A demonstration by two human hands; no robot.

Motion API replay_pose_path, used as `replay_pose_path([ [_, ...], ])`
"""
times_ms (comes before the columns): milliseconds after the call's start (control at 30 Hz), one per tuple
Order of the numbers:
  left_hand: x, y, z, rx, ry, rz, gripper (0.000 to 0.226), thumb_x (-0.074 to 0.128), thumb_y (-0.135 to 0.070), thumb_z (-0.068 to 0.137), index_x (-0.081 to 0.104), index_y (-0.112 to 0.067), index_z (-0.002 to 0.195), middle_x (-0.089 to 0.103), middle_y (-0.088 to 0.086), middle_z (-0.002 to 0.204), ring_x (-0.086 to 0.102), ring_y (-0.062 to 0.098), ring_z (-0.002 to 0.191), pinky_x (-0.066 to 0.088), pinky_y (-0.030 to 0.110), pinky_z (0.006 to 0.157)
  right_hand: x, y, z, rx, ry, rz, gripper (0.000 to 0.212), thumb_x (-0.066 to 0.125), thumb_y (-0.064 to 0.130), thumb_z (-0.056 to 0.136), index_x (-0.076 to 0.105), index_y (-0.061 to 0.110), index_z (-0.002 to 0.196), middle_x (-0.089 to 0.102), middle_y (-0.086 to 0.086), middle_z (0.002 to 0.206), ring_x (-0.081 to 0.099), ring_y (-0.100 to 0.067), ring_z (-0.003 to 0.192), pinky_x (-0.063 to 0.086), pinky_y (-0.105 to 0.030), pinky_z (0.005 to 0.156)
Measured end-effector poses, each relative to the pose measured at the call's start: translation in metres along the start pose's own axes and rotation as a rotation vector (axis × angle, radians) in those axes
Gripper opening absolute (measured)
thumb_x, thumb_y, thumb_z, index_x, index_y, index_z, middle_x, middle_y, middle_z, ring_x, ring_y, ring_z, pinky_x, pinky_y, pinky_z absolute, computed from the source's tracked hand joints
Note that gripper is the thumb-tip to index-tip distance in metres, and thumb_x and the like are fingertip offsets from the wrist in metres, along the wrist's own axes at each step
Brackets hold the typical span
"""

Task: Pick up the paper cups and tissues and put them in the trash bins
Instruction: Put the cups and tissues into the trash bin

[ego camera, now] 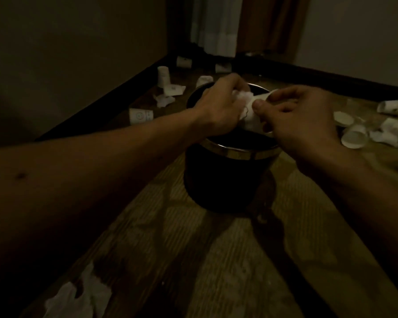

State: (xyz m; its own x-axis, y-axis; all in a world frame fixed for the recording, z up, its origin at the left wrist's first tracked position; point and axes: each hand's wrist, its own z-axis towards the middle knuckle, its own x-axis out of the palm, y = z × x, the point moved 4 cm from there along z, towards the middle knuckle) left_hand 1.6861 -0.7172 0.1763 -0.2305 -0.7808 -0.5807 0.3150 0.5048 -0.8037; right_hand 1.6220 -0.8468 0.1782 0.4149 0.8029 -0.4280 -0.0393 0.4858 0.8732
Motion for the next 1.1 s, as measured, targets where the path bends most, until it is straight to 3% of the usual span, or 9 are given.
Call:
replay_pose_path([
  [100, 0.019, 0.015, 0.017, -0.077, 0.181, 0.202, 0.020, 0.056, -0.026, 0.098, 0.053, -0.023, 0.117, 0.056, 0.002, 0.123, 0.056, 0.018, 0.111, 0.047, 0.029, 0.084, 0.009, -0.024, 0.016, 0.080, 0.098, -0.101, 0.018, 0.077, 0.035, 0.080, 0.065, 0.023, 0.084, 0.070, -0.003, 0.088, 0.068, -0.018, 0.085, 0.057, -0.038, 0.081],
  [233, 0.028, 0.022, 0.017, -0.065, 0.333, 0.408, 0.033, 0.054, -0.030, 0.099, 0.055, -0.018, 0.129, 0.057, 0.003, 0.129, 0.053, 0.017, 0.112, 0.041, 0.028, 0.082, 0.014, -0.031, 0.018, -0.014, 0.198, -0.324, 0.025, 0.074, 0.039, 0.083, 0.074, 0.014, 0.089, 0.069, -0.001, 0.081, 0.065, -0.010, 0.076, 0.056, -0.035, 0.071],
  [467, 0.000, 0.010, -0.005, 0.017, 0.377, 0.475, 0.038, 0.048, -0.014, 0.101, 0.052, -0.023, 0.137, 0.051, 0.000, 0.141, 0.048, 0.017, 0.129, 0.039, 0.023, 0.088, 0.003, -0.024, -0.019, -0.200, 0.073, -0.253, 0.011, 0.066, 0.029, 0.090, 0.071, 0.024, 0.098, 0.061, 0.022, 0.084, 0.059, 0.007, 0.080, 0.044, -0.008, 0.073],
  [533, -0.014, 0.000, -0.020, 0.108, 0.302, 0.469, 0.030, 0.052, -0.017, 0.099, 0.059, -0.021, 0.128, 0.059, -0.003, 0.127, 0.054, 0.010, 0.117, 0.040, 0.018, 0.089, 0.004, -0.019, -0.043, -0.230, 0.063, -0.187, 0.002, 0.066, 0.028, 0.090, 0.068, 0.028, 0.090, 0.061, 0.023, 0.079, 0.059, 0.009, 0.076, 0.043, -0.005, 0.065],
  [600, -0.029, -0.009, -0.043, 0.205, 0.239, 0.478, 0.019, 0.055, -0.023, 0.097, 0.066, -0.018, 0.112, 0.062, -0.011, 0.097, 0.057, -0.003, 0.088, 0.037, 0.003, 0.071, 0.011, -0.017, -0.073, -0.227, 0.110, -0.088, 0.007, 0.066, 0.031, 0.087, 0.067, 0.027, 0.083, 0.065, 0.014, 0.073, 0.062, -0.001, 0.071, 0.046, -0.013, 0.058],
  [667, -0.044, -0.011, -0.077, 0.237, 0.243, 0.511, 0.014, 0.058, -0.032, 0.095, 0.066, -0.021, 0.097, 0.056, -0.016, 0.080, 0.053, -0.009, 0.071, 0.035, 0.003, 0.056, 0.026, -0.018, -0.109, -0.191, 0.207, -0.026, 0.010, 0.066, 0.038, 0.082, 0.067, 0.028, 0.077, 0.064, 0.009, 0.067, 0.062, -0.006, 0.064, 0.047, -0.019, 0.056],
  [833, -0.067, 0.025, -0.207, 0.113, 0.507, 0.615, 0.021, 0.055, -0.045, 0.088, 0.060, -0.027, 0.081, 0.052, -0.016, 0.064, 0.054, -0.005, 0.064, 0.037, 0.009, 0.053, 0.087, -0.028, -0.225, -0.091, 0.546, 0.010, 0.016, 0.074, 0.041, 0.074, 0.063, 0.028, 0.074, 0.059, 0.004, 0.063, 0.055, -0.011, 0.055, 0.043, -0.021, 0.051],
  [1000, -0.077, 0.093, -0.360, -0.182, 0.716, 0.553, 0.017, 0.056, -0.046, 0.093, 0.050, -0.042, 0.076, 0.050, -0.030, 0.071, 0.049, -0.017, 0.070, 0.036, 0.007, 0.061, 0.144, -0.032, -0.335, -0.088, 0.935, -0.097, 0.021, 0.075, 0.043, 0.075, 0.054, 0.040, 0.071, 0.054, 0.010, 0.065, 0.054, -0.002, 0.066, 0.041, -0.012, 0.054],
  [1100, -0.073, 0.124, -0.436, -0.356, 0.708, 0.536, 0.016, 0.053, -0.050, 0.095, 0.057, -0.035, 0.093, 0.059, -0.017, 0.082, 0.054, -0.003, 0.073, 0.040, 0.017, 0.064, 0.162, -0.025, -0.383, -0.264, 1.101, -0.115, 0.018, 0.074, 0.036, 0.082, 0.057, 0.031, 0.082, 0.050, 0.019, 0.072, 0.048, 0.001, 0.067, 0.034, -0.005, 0.064],
])
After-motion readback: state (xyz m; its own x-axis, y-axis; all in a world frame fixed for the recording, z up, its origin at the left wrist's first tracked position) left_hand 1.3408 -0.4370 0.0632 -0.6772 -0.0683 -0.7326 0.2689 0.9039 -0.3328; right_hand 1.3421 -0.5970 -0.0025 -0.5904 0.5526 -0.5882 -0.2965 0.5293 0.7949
